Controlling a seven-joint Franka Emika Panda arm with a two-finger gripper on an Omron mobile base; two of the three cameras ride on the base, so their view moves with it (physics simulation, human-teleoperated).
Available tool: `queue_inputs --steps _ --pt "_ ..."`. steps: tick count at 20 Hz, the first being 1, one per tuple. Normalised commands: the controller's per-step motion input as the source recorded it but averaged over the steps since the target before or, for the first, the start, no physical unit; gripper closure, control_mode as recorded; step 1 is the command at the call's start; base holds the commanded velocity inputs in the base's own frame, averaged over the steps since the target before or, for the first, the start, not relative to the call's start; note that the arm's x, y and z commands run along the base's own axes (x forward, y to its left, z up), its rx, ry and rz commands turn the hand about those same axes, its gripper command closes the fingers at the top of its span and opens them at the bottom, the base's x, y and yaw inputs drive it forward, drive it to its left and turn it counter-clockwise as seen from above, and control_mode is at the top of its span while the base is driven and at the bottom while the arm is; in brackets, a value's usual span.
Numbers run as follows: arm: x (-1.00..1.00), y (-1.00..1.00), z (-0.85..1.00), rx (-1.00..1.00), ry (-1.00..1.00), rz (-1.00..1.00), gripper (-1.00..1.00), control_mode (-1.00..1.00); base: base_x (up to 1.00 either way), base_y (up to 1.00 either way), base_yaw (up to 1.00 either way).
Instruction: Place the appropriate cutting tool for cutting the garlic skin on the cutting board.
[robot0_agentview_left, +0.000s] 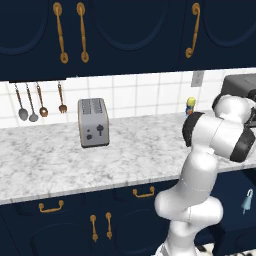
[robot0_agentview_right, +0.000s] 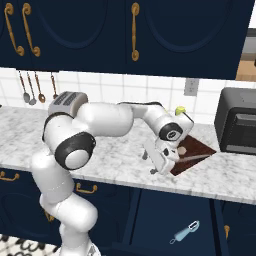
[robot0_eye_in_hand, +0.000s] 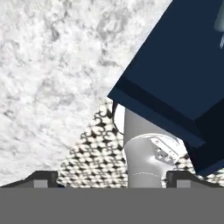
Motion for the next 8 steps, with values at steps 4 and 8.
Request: queue_inputs --steps 4,8 --pt "-0.7 1.0 0.01 -0.16 -0.08 0.04 -1.0 -1.0 0.0 0.0 0.0" --pt "-0.46 1.0 0.15 -0.15 -0.05 0.06 -1.0 -1.0 0.0 0.0 0.0"
